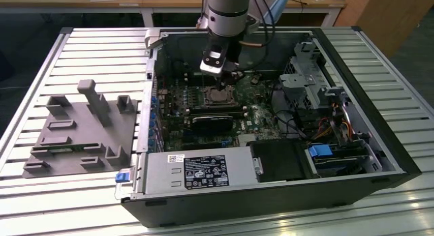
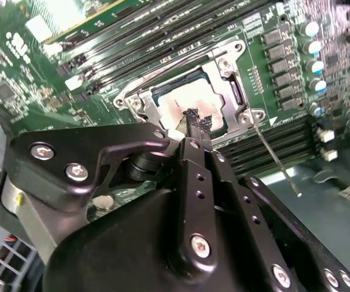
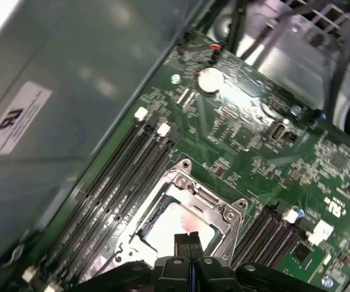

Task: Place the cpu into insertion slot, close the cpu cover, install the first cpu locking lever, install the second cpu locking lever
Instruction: 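Close the cpu cover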

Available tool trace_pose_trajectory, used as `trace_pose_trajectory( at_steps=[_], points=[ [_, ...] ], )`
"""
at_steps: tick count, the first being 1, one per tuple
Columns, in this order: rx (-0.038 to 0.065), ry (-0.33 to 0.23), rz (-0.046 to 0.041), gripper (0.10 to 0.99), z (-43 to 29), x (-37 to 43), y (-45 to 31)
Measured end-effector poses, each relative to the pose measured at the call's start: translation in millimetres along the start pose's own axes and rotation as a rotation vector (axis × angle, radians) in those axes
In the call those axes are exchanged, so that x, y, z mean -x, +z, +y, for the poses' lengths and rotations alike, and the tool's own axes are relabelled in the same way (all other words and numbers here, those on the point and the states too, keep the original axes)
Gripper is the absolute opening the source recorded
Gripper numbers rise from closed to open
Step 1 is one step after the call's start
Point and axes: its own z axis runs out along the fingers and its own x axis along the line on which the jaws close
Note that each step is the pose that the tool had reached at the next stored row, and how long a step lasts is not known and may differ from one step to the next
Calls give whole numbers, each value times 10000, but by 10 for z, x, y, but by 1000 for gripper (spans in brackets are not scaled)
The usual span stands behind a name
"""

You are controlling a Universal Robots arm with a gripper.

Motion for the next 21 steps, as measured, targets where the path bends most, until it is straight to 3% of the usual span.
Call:
trace_pose_trajectory(
  at_steps=[21],
  points=[
    [-52, -3819, 92, 106, 0, 0, 4]
  ],
)
